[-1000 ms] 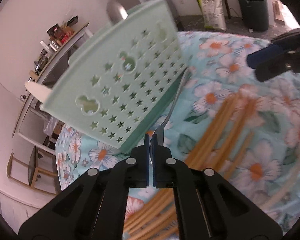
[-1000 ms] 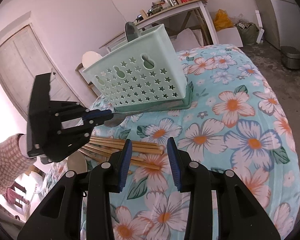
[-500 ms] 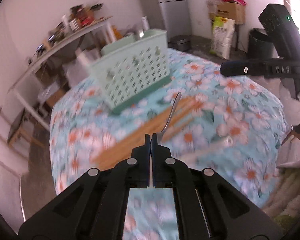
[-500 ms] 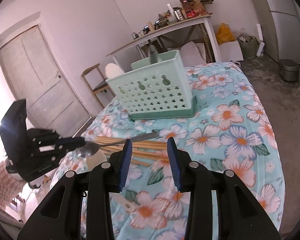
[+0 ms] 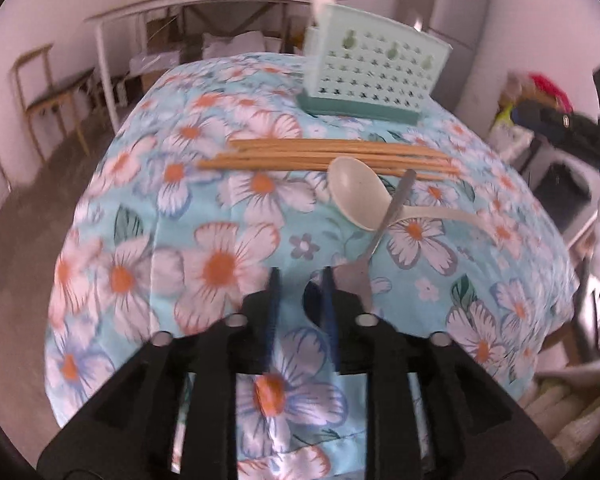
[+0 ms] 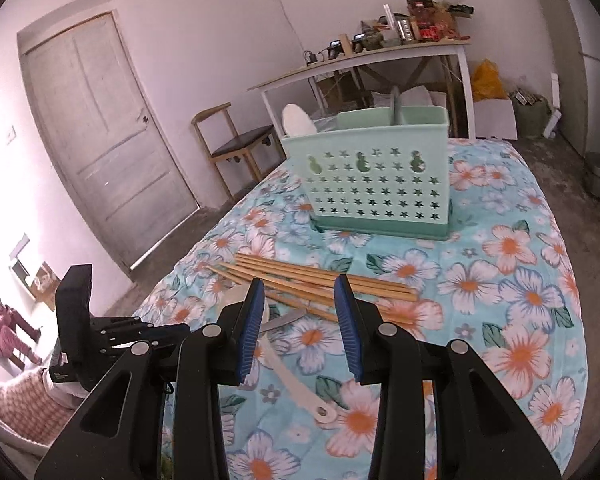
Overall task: Organize utensils
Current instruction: 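Lift the metal spoon off the cover with the left tool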
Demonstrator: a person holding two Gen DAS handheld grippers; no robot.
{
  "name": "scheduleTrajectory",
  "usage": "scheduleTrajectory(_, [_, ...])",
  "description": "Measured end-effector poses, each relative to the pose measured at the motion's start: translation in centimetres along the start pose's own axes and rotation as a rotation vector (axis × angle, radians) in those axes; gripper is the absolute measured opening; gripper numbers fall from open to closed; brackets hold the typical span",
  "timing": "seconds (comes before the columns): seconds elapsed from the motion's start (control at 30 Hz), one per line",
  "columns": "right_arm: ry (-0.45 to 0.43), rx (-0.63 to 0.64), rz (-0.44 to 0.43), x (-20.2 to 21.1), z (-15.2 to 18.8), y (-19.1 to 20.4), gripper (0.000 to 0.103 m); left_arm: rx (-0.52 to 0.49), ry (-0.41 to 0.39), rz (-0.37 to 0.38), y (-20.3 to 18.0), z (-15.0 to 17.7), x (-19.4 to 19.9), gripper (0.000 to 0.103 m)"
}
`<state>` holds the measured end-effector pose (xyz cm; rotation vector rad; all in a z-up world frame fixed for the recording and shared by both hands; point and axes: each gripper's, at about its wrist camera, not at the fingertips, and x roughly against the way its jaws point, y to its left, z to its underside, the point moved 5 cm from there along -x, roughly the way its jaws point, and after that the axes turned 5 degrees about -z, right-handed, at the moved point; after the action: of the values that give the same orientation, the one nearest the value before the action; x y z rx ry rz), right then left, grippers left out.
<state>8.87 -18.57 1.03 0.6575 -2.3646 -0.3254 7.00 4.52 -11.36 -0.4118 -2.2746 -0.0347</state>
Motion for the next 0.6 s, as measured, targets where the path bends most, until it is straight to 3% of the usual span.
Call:
scheduleTrajectory(0.33, [0.028, 0.002, -0.023, -1.0, 0.6, 1.4, 0.036, 0.269, 0.016, 0.161, 1.2, 1.7, 0.3, 0.028])
scheduleTrajectory(0.5, [0.029, -0.007, -0.042, -1.4, 0.6, 1.7, 0.036, 0.313, 0.015, 0.156, 0.9, 1.8, -0.2, 0.028])
scheduleTrajectory(0.6, [0.031, -0.027, -0.060, -1.9, 0.9, 1.7, 0.036, 0.404, 0.013, 0.196, 1.5, 2.1, -0.3, 0.027])
